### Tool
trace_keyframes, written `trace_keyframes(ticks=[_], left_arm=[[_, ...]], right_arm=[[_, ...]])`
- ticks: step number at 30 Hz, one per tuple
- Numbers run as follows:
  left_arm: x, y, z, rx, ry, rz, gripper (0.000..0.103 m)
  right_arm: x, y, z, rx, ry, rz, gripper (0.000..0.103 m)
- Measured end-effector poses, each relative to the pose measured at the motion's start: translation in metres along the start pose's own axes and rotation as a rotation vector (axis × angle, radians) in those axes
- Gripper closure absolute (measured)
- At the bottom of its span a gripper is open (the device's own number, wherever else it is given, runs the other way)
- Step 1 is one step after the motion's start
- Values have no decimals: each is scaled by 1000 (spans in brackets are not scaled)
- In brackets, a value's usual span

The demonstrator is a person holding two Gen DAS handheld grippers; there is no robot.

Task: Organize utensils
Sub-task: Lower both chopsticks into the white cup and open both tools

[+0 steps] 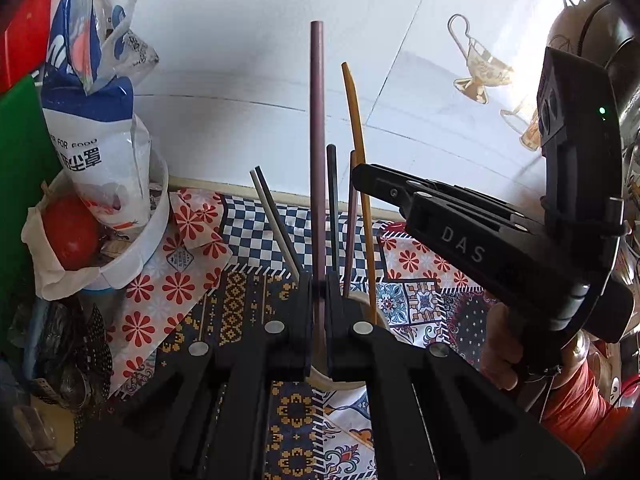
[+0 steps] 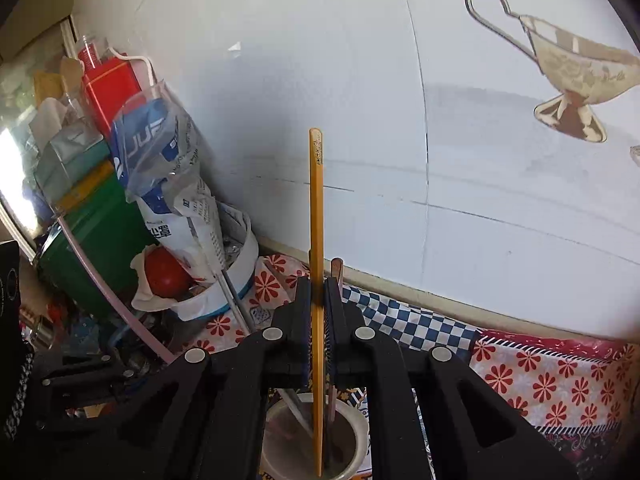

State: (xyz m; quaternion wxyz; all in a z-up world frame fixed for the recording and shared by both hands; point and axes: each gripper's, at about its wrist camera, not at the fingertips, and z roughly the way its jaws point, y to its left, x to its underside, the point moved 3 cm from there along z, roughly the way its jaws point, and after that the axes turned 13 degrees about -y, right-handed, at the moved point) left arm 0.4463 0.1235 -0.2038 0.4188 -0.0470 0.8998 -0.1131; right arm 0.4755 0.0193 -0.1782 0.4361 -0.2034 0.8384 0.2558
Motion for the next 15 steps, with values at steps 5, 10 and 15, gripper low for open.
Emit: trace_keyframes(ticks=[5,10,15], left_arm=[[11,-3,8,5,41,11,100],[16,-7,8,8,56,13,100],[18,-9,1,-12,57,22,99]], right_arm=[[16,-1,6,12,42,-28,97],[29,0,1,35,91,-75,97],[36,-1,-12,35,152,-80,97]])
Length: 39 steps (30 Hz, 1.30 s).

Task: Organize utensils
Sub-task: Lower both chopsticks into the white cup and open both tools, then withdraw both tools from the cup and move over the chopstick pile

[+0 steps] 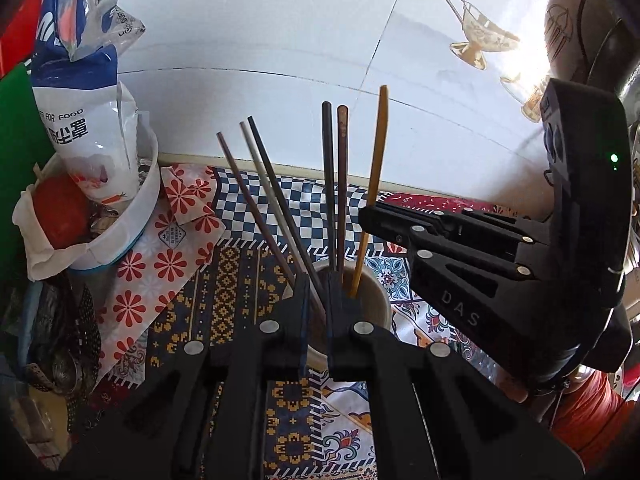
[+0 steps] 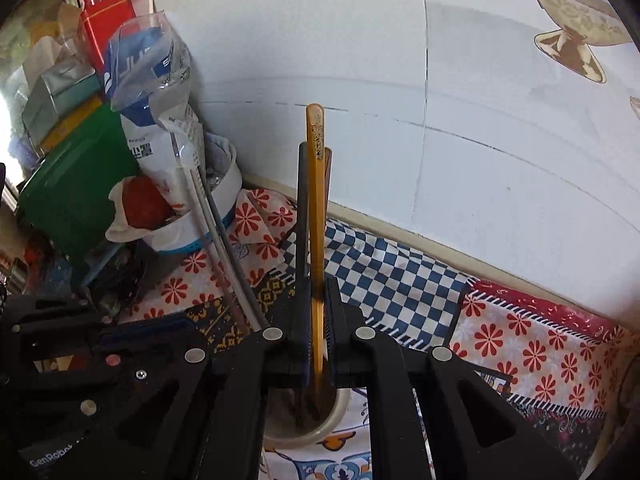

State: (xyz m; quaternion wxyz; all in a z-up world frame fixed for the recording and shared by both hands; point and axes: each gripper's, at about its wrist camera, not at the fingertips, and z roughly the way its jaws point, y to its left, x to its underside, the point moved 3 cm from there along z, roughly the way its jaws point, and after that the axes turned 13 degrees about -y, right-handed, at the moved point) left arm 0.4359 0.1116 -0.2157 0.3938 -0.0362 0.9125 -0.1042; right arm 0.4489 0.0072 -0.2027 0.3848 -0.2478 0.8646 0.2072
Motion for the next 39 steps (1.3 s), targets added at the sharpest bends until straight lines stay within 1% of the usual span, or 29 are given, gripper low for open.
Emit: trace_keyframes(ticks=[3,6,11,15,18,20,21,22,23,25,26,28,33,39], left_arm=[[1,-3,-10,-8,-11,7,97],[0,-7,-25,-10,-32,19,91],[0,-19,-47,-8,-65,43,88],[2,-31,-66,-8,-100,74,79],[7,-41,-74,1,-105,97,73],[12,-49,-79,7,-103,115,69],[14,-53,-81,12,-102,124,66],[18,-57,-82,16,-99,132,61],[22,-61,-83,18,-94,142,58],[31,-68,-82,24,-81,160,48],[36,-71,-81,26,-70,171,47],[47,-79,-79,37,-46,191,47],[73,-98,-70,63,12,232,47],[106,-119,-49,96,100,282,47]], right_arm=[[0,-2,-17,5,-2,-1,97],[-1,-1,-39,11,-16,-7,97],[2,3,-71,38,-42,-18,97],[9,4,-99,70,-64,-30,95],[18,3,-118,98,-70,-34,90],[25,1,-129,117,-76,-31,81],[29,0,-134,131,-80,-30,78],[33,-1,-139,146,-83,-29,74],[37,-2,-144,160,-86,-28,71],[46,-5,-152,186,-85,-16,68],[52,-8,-156,196,-81,-4,66],[64,-12,-161,210,-70,20,65],[99,-24,-168,259,-16,66,64],[145,-42,-172,311,65,132,64]])
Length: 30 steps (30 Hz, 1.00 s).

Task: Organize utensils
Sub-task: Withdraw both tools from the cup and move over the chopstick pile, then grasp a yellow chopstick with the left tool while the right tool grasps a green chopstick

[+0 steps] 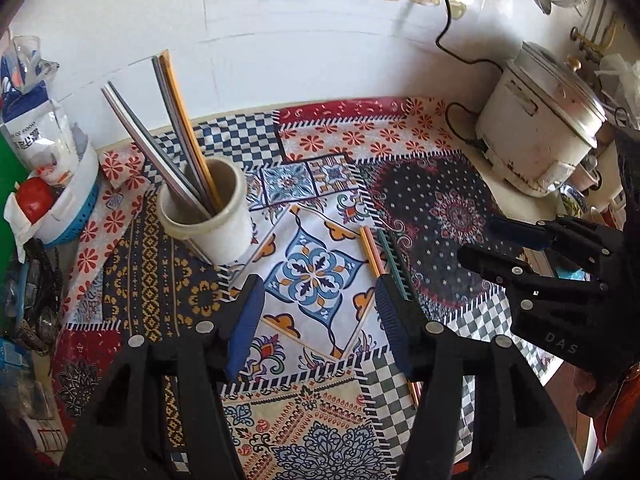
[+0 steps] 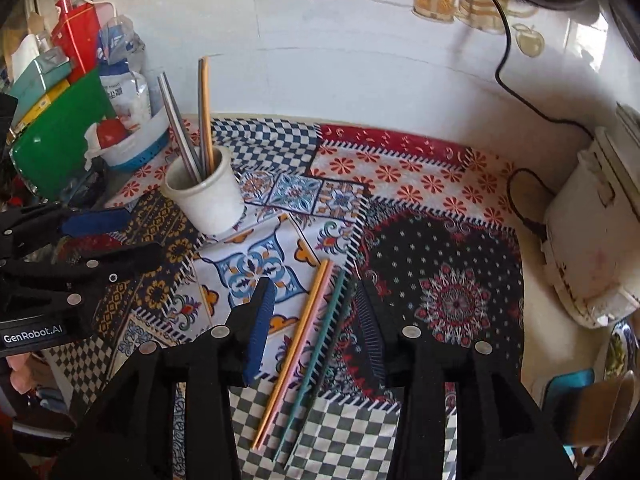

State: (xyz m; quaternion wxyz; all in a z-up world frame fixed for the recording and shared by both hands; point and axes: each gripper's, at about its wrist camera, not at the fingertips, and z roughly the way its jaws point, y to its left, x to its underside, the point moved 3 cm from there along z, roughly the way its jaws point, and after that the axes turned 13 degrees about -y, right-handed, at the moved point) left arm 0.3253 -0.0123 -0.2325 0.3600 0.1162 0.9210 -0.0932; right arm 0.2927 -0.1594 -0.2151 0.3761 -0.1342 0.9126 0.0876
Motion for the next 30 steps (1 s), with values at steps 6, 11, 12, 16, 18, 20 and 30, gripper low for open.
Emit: trace_keyframes(ticks=[6,11,12,16,18,20,30], left_arm=[[21,-23,37,29,102,50,47],[34,-35,64,45,172,66,47],[37,-37,68,51,186,65,47],[49,-43,89,60,241,61,47],[55,-46,98,60,262,64,47],[60,-49,107,69,283,61,47],[69,-58,124,88,292,84,55]], right_arm=[[42,-26,9,47,94,61,64],[66,-42,13,70,151,115,64],[70,-45,14,71,160,128,64],[83,-52,21,71,195,170,64],[87,-53,24,70,209,178,64],[91,-54,28,68,221,183,64],[99,-50,41,30,255,193,64]])
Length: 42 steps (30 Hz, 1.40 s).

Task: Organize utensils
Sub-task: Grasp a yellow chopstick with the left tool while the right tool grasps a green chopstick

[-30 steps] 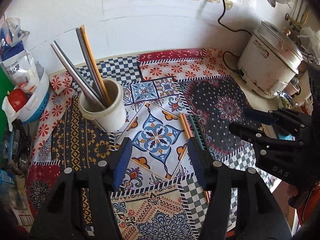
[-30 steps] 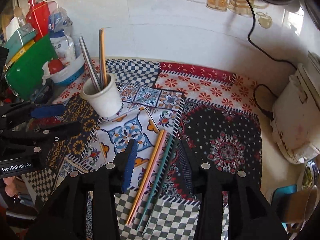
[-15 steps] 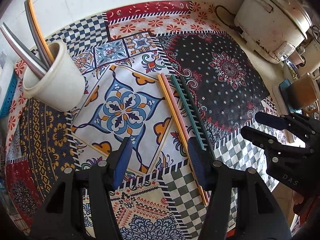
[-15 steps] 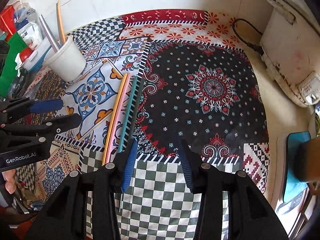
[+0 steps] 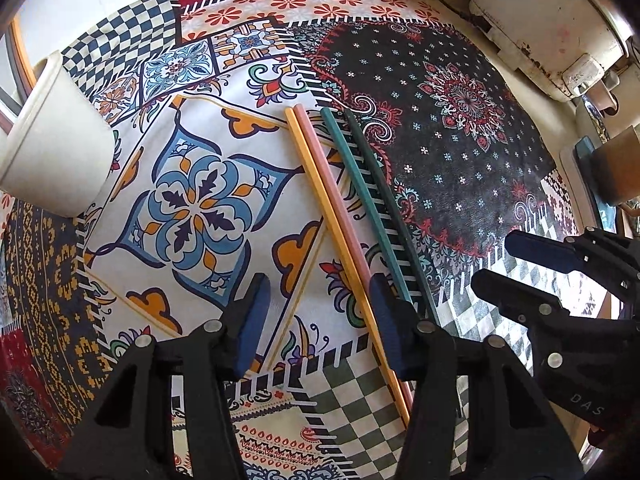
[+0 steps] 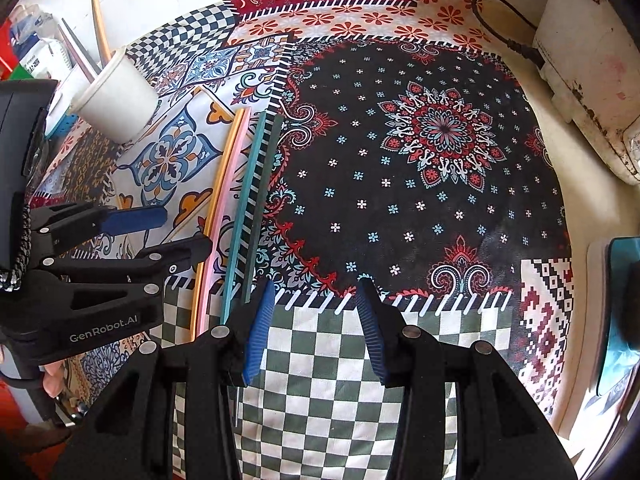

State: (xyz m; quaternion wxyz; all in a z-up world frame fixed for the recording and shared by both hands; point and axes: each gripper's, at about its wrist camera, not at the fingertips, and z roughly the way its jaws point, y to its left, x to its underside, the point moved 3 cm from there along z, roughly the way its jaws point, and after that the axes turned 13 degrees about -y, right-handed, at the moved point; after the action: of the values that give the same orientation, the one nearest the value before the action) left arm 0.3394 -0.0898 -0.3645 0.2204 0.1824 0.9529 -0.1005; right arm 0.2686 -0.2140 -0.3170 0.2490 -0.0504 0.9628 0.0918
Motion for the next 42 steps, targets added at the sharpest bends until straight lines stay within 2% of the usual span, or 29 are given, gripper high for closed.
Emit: trace_keyframes(ticks=[5,7,8,12,14,18,20,23,28,32,42], left_arm=[[-7,-1,4,32,-17,-5,77],[-10,0,8,1,-20,6,96],[-13,1,9,-5,-20,13,98],[-12,9,8,19,-17,-5,98],[-12,11,7,9,-18,-4,98],[-8,19,2,3,-18,-21,99],[-3,28,-5,-5,-18,-29,99],[-1,32,-8,-18,-17,-33,99],[7,44,-18,-27,-12,-37,99],[11,48,-22,-20,-1,-40,99],[5,41,-17,-18,2,-20,96]], right_arm=[[0,9,5,-10,3,-36,64],[0,14,9,-12,10,-55,64],[0,16,10,-13,11,-62,64],[0,23,15,-14,11,-90,68],[1,25,18,-8,16,-103,75],[-3,26,19,-9,6,-102,82],[-4,24,22,7,11,-105,91],[-6,18,26,18,11,-97,96],[-6,5,29,25,22,-67,96],[-7,2,28,-61,47,-12,96],[-12,39,38,-64,50,-51,95]])
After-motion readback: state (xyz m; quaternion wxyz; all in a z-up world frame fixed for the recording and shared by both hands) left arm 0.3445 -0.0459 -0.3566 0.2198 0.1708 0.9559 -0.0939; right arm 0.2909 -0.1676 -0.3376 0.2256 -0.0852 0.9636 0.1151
